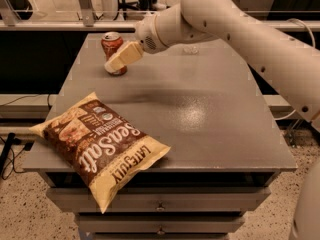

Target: Move coke can near water bottle

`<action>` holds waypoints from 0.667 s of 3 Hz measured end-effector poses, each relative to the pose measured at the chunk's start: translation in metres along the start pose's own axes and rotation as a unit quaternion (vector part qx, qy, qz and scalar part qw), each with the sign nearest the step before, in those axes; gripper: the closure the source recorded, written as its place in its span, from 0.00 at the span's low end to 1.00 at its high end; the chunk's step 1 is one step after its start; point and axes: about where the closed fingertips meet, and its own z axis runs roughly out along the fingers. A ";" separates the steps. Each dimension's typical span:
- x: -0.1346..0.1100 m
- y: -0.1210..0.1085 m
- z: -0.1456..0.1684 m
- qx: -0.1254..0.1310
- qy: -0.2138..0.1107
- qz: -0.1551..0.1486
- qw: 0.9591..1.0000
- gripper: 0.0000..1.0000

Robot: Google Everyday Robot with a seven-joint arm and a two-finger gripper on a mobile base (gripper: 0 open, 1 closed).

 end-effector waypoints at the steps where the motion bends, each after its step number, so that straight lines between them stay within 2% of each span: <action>1: 0.004 -0.017 0.028 0.009 -0.022 0.020 1.000 0.00; 2: 0.008 -0.032 0.052 0.020 -0.043 0.044 0.998 0.00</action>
Offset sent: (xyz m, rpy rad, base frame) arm 0.0794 0.0317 -0.0380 0.1809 0.0286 -0.1166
